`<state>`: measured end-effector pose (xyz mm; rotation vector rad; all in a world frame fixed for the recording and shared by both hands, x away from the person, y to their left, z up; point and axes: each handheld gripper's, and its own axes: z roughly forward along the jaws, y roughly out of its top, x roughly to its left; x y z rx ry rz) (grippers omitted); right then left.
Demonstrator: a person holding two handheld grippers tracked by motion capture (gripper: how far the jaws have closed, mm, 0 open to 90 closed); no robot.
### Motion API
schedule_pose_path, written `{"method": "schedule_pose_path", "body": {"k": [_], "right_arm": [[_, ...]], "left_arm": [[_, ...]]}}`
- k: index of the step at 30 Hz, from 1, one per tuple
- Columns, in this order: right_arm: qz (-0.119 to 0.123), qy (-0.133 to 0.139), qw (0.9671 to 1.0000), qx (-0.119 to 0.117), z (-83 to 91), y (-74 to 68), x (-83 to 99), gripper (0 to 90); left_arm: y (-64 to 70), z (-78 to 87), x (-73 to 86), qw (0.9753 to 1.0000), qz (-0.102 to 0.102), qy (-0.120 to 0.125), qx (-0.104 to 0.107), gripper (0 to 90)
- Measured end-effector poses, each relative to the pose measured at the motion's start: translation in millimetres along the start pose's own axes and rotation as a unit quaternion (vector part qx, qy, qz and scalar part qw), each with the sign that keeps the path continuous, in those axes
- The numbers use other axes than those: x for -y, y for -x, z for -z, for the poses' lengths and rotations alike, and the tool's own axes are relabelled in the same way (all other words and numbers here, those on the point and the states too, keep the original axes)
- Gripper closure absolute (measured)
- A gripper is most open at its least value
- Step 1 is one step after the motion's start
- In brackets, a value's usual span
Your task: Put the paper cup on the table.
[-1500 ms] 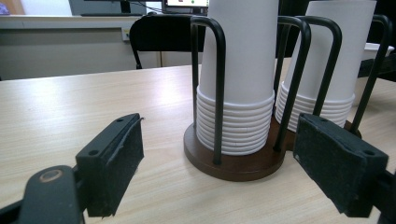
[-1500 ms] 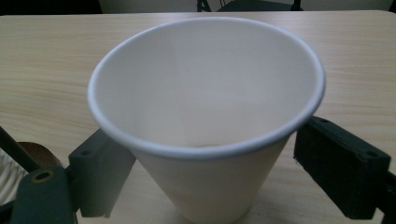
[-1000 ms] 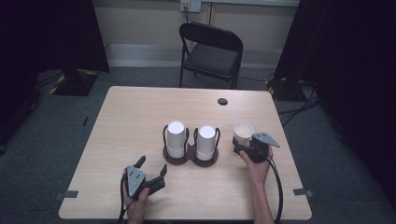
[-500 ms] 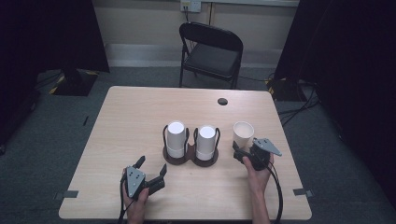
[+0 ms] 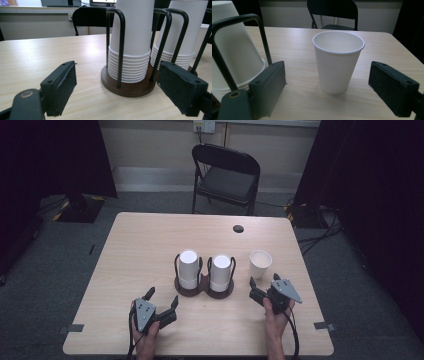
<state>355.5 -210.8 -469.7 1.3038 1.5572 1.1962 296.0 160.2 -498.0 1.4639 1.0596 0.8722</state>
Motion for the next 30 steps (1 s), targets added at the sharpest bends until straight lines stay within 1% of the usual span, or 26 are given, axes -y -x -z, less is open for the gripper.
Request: {"method": "schedule_pose_path", "body": {"k": [1, 2, 6, 7, 9, 11, 13, 16, 18, 22, 23, 27, 29, 30], "right_arm": [[0.000, 0.001, 1.0000, -0.001, 1.9, -0.8, 2.3, 13.6], [-0.005, 0.000, 1.0000, -0.007, 4.0, -1.3, 4.2, 13.6], [-0.013, 0.000, 0.9999, -0.010, 12.5, -4.3, 10.1, 13.5], [-0.011, 0.001, 0.9999, -0.007, 14.5, -5.0, 11.5, 13.5], [-0.013, 0.002, 0.9998, -0.013, 18.1, -6.6, 14.3, 13.4], [-0.010, 0.001, 0.9999, -0.013, 21.5, -8.1, 16.7, 13.5], [-0.011, 0.001, 0.9998, -0.016, 24.9, -9.4, 19.1, 13.4], [-0.009, 0.005, 0.9999, -0.013, 29.6, -12.6, 23.3, 13.4], [-0.012, 0.005, 0.9998, -0.015, 31.8, -15.2, 26.5, 13.4], [-0.009, 0.013, 0.9997, -0.021, 34.6, -20.7, 33.3, 13.4], [-0.008, 0.016, 0.9997, -0.017, 34.9, -22.1, 35.1, 13.4], [-0.006, 0.027, 0.9995, -0.017, 38.0, -24.6, 37.2, 13.1], [-0.007, 0.015, 0.9995, -0.028, 35.9, -23.5, 36.2, 13.1], [-0.009, 0.011, 0.9995, -0.030, 34.9, -23.0, 35.8, 13.0]], "left_arm": [[-0.1, 0.0, -0.1, 1.0000, -0.001, -0.001, -0.001, 15.8], [0.0, -0.2, -0.1, 1.0000, -0.002, -0.002, -0.002, 15.8], [0.5, -0.3, -0.2, 1.0000, -0.005, -0.003, -0.002, 15.8], [0.4, -0.2, -0.1, 1.0000, -0.005, -0.003, -0.004, 15.8], [0.6, -0.2, -0.1, 1.0000, -0.004, -0.002, -0.005, 15.8], [0.6, -0.4, -0.3, 1.0000, -0.006, -0.004, -0.004, 15.9], [1.0, -0.3, -0.2, 1.0000, -0.005, -0.003, -0.007, 15.9], [1.0, -0.5, -0.3, 0.9999, -0.004, -0.004, -0.011, 15.9], [1.0, -0.4, -0.1, 0.9999, -0.003, -0.002, -0.011, 15.9], [0.9, -0.2, -0.1, 0.9999, -0.002, -0.001, -0.012, 15.9], [0.8, -0.2, -0.1, 0.9999, -0.003, -0.001, -0.012, 15.9], [0.6, 0.0, 0.1, 0.9999, 0.000, -0.001, -0.011, 15.9], [0.8, 0.2, 0.1, 0.9999, 0.000, 0.001, -0.012, 15.9], [0.9, 0.3, 0.2, 0.9999, 0.000, 0.001, -0.012, 15.9]]}}
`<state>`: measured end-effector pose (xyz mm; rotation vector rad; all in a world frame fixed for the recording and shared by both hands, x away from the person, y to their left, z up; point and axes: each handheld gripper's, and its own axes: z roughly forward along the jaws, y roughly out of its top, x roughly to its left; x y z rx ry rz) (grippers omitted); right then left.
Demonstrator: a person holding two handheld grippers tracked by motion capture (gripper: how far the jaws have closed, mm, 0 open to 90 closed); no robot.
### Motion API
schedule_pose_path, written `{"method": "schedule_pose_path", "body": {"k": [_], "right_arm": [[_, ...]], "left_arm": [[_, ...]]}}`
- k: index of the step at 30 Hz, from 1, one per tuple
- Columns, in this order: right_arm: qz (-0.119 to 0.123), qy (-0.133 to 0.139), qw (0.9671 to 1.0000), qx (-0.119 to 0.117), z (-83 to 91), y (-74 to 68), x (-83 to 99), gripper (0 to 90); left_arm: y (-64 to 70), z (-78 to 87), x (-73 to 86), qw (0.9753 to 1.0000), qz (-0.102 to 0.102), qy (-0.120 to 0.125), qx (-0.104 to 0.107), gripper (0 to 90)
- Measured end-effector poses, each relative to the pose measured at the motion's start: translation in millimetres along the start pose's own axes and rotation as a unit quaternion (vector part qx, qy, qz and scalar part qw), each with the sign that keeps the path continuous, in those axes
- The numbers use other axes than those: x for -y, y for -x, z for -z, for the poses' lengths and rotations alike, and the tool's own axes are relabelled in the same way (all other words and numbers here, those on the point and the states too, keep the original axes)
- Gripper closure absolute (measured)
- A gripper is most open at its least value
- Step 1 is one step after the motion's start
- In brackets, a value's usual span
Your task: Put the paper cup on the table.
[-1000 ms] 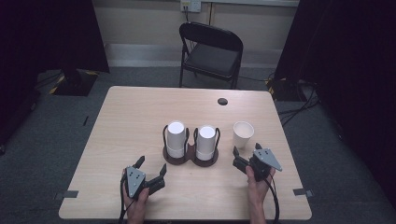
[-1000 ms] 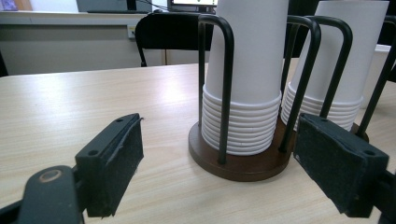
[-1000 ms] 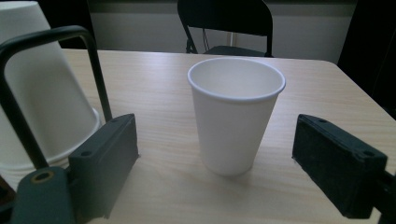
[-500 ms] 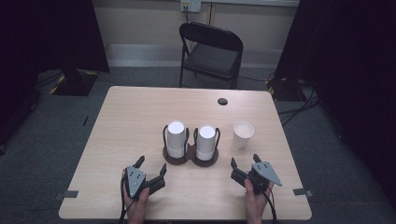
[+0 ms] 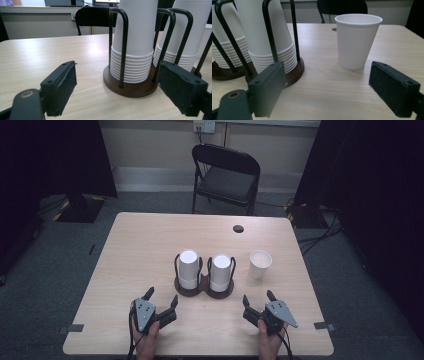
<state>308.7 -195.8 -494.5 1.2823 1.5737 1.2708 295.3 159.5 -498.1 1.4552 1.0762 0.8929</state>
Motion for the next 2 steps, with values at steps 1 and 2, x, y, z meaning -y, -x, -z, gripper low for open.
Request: {"method": "schedule_pose_path", "body": {"k": [1, 2], "right_arm": [[0.002, -0.002, 1.0000, 0.002, -0.5, -0.2, -0.1, 13.1], [0.005, -0.002, 1.0000, 0.003, -0.5, -0.8, -0.1, 13.1]], "left_arm": [[0.2, -0.1, 0.1, 1.0000, 0.001, 0.002, -0.001, 15.9], [-0.1, 0.3, 0.1, 1.0000, 0.000, 0.000, -0.001, 15.9]]}}
